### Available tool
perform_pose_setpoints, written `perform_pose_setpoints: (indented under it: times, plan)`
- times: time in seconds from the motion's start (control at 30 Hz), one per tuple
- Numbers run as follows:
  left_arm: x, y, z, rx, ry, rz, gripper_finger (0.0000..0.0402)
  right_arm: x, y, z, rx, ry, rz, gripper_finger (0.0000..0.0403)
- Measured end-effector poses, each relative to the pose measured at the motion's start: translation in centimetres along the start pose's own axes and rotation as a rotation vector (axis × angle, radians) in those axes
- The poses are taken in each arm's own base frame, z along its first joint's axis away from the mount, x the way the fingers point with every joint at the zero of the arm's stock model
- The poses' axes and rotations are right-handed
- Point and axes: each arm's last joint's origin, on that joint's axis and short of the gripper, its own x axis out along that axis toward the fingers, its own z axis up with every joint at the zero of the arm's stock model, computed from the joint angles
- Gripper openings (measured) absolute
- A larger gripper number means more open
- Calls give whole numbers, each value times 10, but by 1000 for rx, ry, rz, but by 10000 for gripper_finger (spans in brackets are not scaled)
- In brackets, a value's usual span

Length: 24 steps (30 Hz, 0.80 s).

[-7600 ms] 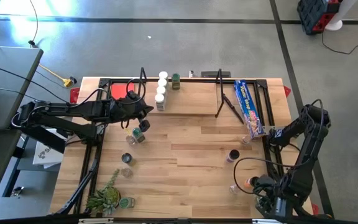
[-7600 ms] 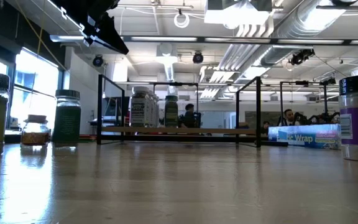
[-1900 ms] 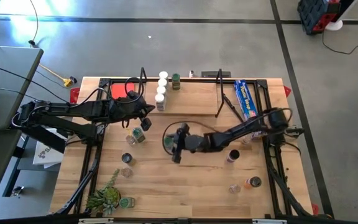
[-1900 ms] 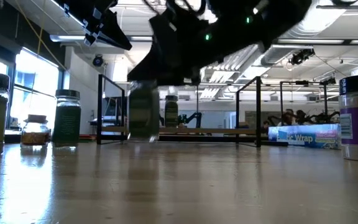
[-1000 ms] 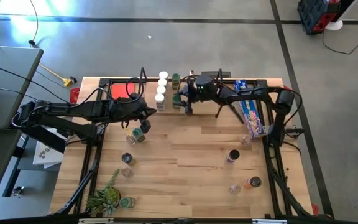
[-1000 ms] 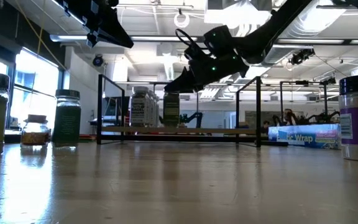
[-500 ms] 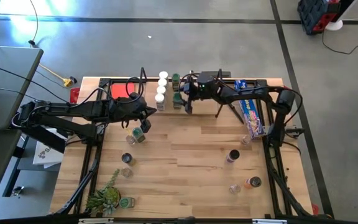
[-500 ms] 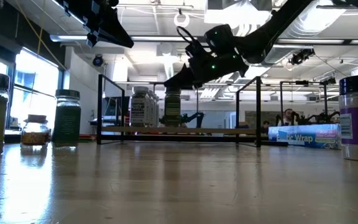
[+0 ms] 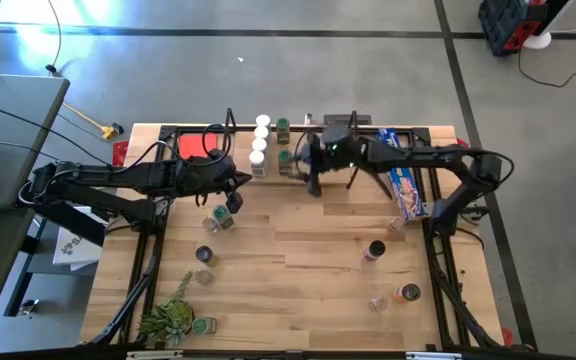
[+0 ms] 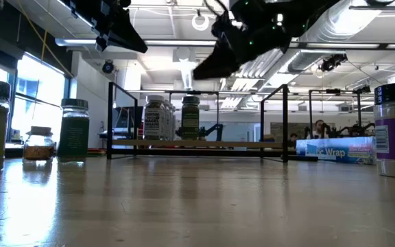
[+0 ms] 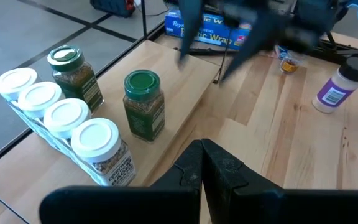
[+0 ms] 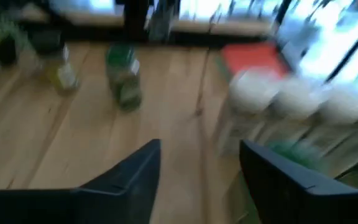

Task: Shelf spices
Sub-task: Put the bottom right green seasoning bottle on the shelf aligned with the other green seasoning bottle

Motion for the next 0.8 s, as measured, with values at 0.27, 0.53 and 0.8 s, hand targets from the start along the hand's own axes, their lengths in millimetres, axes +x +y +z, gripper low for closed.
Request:
perform_pose_setpoints:
  times: [0.27, 0.53, 0.8]
  plan:
    - [0, 0, 0, 8, 1, 0, 0, 52, 23, -39, 56, 159, -28, 53]
    - [0, 0, -1, 10, 5, 0, 0, 68, 8, -61, 102, 203, -169, 16]
    - [0, 0, 0, 10, 5, 0, 0, 67, -6, -60, 116, 150, -206, 16]
